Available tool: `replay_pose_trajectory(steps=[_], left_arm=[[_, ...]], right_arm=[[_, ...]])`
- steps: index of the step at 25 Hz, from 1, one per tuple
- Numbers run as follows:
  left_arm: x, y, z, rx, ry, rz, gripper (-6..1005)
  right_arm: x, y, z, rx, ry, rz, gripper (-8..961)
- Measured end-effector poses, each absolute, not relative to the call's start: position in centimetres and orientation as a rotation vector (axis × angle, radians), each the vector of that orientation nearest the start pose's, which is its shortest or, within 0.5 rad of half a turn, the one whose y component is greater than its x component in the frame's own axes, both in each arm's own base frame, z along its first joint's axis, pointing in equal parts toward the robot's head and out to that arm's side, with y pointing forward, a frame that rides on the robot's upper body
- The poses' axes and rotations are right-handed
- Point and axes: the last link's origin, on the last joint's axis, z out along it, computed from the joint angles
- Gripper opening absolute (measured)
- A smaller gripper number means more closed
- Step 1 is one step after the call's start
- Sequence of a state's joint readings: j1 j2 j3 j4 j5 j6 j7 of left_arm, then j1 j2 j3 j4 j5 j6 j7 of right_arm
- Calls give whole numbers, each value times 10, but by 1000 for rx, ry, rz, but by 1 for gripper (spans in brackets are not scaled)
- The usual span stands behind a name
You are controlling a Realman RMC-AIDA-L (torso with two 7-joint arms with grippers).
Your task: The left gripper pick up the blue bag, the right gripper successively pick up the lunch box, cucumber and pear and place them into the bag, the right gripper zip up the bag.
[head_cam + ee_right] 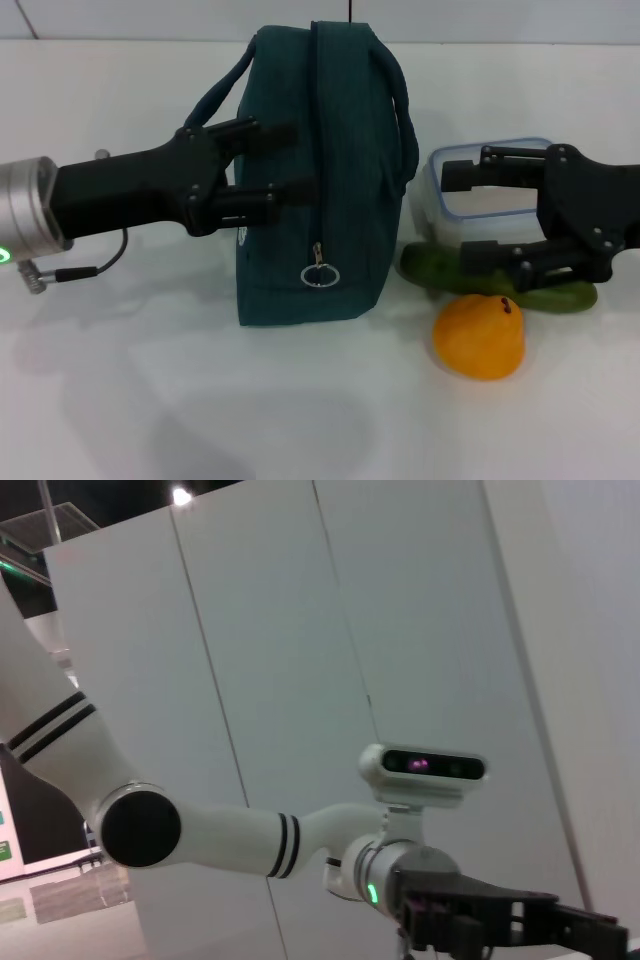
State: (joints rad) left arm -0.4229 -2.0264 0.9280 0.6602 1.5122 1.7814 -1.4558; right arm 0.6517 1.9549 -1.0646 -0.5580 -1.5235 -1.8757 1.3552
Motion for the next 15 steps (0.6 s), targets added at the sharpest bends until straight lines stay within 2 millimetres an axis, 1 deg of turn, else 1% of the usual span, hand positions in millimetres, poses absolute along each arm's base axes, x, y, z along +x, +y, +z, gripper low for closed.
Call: replay_pose_trajectory(steps=[5, 15], left_arm=[[-235, 296, 33, -2705, -586, -1247, 879], [-235, 294, 31, -2716, -593, -1237, 880]], right_arm=[[177, 324, 21, -3033, 222, 1200, 843], [177, 324, 20, -3028, 226, 1196, 843]])
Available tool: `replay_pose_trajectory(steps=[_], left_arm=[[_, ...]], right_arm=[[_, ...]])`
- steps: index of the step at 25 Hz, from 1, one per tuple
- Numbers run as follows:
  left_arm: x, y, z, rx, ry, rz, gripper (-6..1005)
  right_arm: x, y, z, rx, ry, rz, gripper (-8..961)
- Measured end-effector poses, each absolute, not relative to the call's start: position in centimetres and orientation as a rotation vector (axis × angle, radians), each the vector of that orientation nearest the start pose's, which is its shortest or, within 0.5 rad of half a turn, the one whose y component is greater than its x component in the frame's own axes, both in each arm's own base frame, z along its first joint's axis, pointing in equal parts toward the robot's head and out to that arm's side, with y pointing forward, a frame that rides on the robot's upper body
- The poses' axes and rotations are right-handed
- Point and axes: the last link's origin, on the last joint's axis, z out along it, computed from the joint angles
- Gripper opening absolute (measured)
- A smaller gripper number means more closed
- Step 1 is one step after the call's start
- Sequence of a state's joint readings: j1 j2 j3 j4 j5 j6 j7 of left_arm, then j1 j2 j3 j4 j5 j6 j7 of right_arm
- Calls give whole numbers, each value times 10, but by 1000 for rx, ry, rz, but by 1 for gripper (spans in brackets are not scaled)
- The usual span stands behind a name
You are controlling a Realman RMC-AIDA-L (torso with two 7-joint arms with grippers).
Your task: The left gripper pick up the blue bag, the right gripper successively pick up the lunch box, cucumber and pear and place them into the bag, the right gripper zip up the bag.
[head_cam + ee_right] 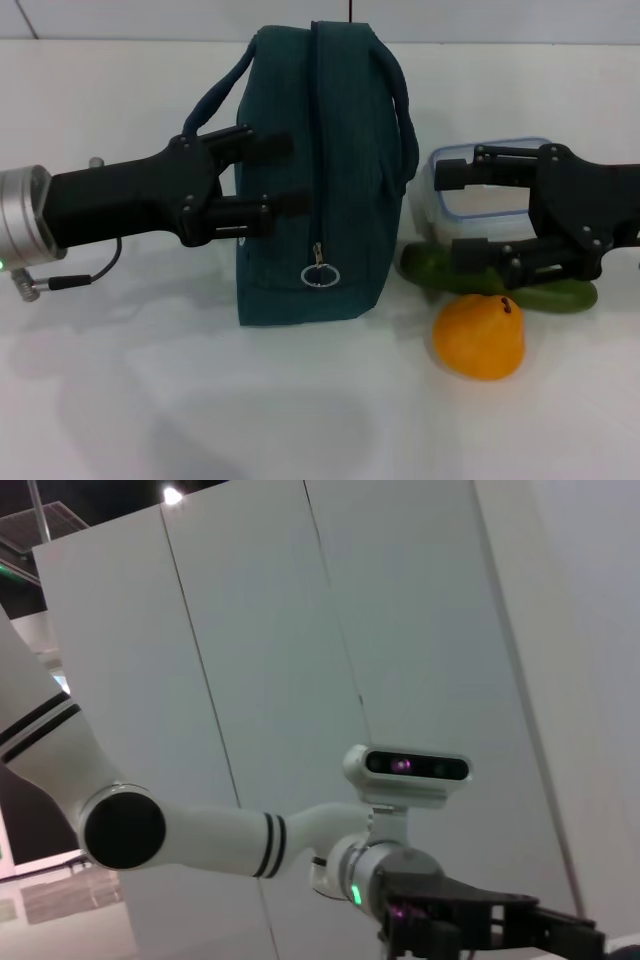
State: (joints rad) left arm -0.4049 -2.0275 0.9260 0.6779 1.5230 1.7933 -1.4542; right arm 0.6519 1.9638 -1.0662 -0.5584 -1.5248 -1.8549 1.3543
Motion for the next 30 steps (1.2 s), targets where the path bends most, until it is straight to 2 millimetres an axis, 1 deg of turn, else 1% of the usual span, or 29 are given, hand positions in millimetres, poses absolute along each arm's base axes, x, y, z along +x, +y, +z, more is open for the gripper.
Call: replay_pose_trajectory(steps=[3, 5, 7, 10, 13, 14, 15, 19, 22, 25, 27, 30], left_arm=[[-234, 295, 31, -2711, -602, -1246, 880], [-232, 298, 35, -2698, -618, -1269, 880], [-227, 303, 44, -2689, -653, -1287, 879], [-220, 313, 63, -2673, -725, -1288, 879], [-208, 327, 81, -2679, -809, -1246, 879], [-205, 334, 87, -2674, -873, -1197, 879], [-203, 342, 94, -2658, -956, -1139, 879], [-197, 365, 111, -2578, -1244, -903, 878], [-187, 377, 114, -2531, -1397, -737, 878], [-176, 388, 116, -2475, -1493, -572, 878], [-164, 391, 114, -2473, -1543, -495, 878], [-151, 392, 112, -2496, -1602, -449, 877]], right_arm=[[179, 327, 19, -3004, 233, 1181, 843], [181, 330, 19, -2970, 240, 1176, 843], [183, 333, 20, -2941, 243, 1173, 842], [186, 335, 25, -2917, 250, 1169, 842], [194, 334, 31, -2876, 279, 1174, 842], [200, 332, 33, -2856, 292, 1171, 842], [200, 332, 33, -2856, 292, 1171, 842], [213, 329, 36, -2812, 314, 1138, 842], [222, 329, 42, -2761, 318, 1127, 842], [228, 329, 46, -2720, 315, 1126, 842], [231, 327, 49, -2708, 316, 1121, 842], [234, 327, 52, -2699, 309, 1111, 842]])
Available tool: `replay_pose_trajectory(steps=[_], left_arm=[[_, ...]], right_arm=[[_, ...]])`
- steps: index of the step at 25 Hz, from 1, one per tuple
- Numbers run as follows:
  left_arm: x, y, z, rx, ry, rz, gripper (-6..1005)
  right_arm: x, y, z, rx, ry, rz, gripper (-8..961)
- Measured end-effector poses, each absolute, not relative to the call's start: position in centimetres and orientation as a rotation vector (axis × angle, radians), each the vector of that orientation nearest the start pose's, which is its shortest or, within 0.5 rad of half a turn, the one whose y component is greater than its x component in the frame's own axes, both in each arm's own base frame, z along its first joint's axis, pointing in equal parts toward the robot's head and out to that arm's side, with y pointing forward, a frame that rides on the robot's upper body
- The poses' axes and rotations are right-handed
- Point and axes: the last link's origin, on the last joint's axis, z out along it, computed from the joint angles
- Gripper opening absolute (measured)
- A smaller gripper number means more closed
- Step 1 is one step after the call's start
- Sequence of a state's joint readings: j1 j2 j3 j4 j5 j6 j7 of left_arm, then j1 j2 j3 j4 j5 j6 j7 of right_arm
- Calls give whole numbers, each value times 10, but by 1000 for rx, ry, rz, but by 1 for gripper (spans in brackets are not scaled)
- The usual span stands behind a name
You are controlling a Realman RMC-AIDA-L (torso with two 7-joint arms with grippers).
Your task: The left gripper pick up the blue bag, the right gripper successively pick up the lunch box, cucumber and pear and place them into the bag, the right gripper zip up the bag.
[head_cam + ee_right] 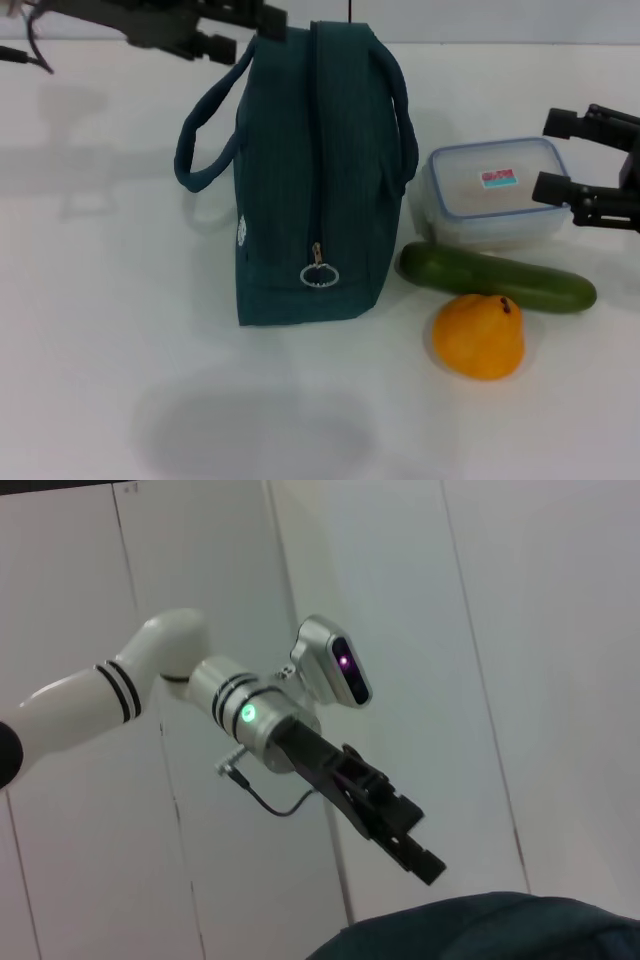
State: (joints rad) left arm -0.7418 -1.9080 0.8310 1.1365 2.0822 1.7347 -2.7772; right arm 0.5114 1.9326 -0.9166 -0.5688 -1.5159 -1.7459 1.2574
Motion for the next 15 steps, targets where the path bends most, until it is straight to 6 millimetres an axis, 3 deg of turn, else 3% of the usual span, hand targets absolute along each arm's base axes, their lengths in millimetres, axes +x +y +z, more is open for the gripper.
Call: replay_pose_trajectory(steps=[15], left_arm=[[-142, 410, 82, -2428, -1665, -165, 876]], right_arm=[[244, 322, 50, -2664, 283, 1087, 842]])
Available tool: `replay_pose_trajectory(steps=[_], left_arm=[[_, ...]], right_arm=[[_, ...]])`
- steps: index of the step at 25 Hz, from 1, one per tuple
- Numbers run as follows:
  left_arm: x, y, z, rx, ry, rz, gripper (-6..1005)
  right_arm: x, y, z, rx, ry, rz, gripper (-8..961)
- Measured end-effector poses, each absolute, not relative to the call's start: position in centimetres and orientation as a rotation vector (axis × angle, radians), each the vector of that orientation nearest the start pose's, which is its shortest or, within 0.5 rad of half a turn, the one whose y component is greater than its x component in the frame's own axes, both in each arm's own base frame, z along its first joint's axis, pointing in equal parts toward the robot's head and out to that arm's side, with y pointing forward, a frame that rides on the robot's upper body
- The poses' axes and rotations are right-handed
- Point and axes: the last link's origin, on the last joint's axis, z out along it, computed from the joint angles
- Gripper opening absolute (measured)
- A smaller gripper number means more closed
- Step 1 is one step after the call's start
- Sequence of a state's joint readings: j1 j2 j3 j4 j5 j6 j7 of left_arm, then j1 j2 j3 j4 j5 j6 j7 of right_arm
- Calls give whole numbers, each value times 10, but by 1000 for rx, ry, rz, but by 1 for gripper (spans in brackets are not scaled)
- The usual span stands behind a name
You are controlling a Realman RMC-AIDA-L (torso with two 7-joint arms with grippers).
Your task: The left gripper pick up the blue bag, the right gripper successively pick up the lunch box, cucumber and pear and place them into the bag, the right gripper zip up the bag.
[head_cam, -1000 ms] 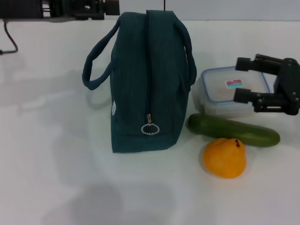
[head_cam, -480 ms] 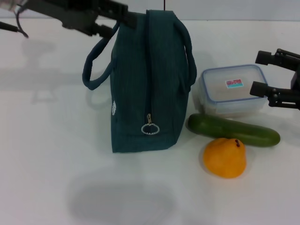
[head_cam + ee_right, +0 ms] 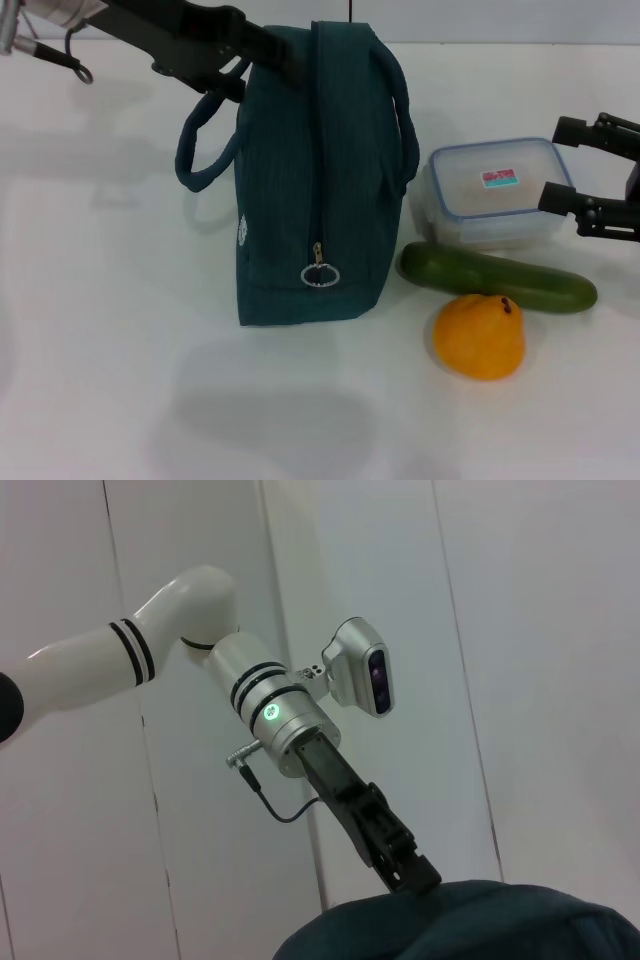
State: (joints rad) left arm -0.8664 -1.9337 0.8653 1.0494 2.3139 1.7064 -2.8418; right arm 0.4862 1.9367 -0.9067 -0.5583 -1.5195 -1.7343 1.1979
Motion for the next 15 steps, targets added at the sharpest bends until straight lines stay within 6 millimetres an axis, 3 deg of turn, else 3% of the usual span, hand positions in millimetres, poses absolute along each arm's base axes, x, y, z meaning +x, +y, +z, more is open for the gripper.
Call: replay_pose_trajectory(steps=[15], left_arm=[[-148, 416, 75, -2405, -1631, -87, 849]], right_arm=[[252, 316, 48, -2646, 305, 1084, 841]])
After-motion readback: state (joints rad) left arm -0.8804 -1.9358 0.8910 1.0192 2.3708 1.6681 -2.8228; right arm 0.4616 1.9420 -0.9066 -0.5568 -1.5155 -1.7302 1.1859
